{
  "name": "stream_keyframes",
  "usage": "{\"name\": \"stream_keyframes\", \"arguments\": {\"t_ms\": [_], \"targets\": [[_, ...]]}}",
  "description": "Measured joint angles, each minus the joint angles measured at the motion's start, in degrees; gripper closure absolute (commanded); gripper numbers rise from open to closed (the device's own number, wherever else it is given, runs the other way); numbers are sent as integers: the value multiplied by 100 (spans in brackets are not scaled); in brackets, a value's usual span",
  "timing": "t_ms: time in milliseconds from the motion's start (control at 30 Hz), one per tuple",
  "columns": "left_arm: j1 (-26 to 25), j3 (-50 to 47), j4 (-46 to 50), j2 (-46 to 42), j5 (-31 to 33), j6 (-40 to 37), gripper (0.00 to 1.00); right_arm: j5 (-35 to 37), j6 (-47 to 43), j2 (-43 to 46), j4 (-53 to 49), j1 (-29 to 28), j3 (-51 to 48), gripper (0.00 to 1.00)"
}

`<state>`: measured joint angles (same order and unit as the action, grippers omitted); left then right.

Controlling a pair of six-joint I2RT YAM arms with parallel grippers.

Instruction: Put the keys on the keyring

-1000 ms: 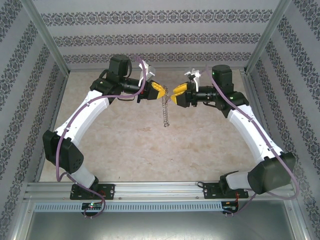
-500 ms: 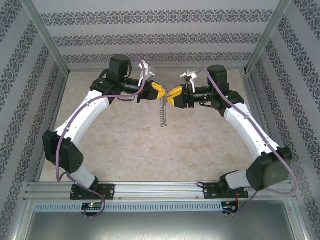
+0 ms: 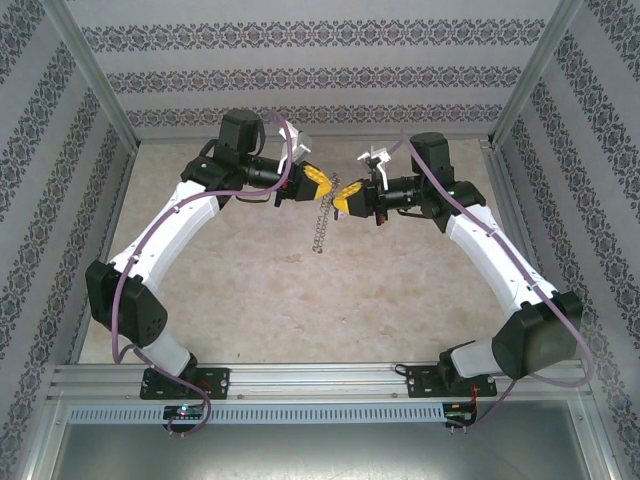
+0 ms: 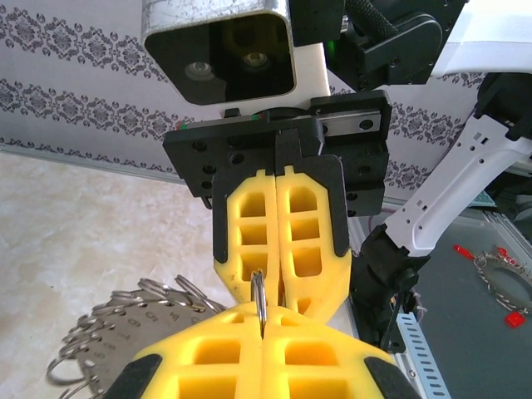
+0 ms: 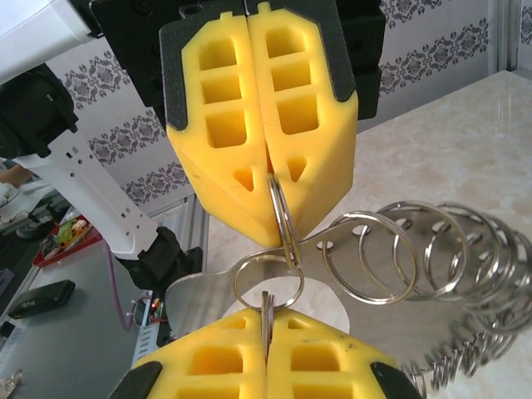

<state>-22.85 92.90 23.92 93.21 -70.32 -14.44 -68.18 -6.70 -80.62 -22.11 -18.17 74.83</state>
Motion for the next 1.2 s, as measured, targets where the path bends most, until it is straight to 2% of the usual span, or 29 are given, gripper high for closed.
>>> {"name": "stream_keyframes", "arguments": {"t_ms": [267,600,700,733,800,1200], "targets": [[-17,-4,-2,-7,4,26,100,125,-522,-243,-833,-48,474,100],[13,-170,-2,-98,50,127,100,188,-660,-671,-1113,-330,896,99],[15,-219,-15,-111,70,129,100,278,-726,-688,-1222,-337,918,71],[9,-219,-50,-114,68,129,100,315,-726,-688,-1248,-337,918,64],[9,-219,-114,-136,87,129,100,356,-715,-673,-1294,-297,872,59],[-2,-219,-234,-188,4,127,100,155,-540,402,-1073,584,428,61]]}}
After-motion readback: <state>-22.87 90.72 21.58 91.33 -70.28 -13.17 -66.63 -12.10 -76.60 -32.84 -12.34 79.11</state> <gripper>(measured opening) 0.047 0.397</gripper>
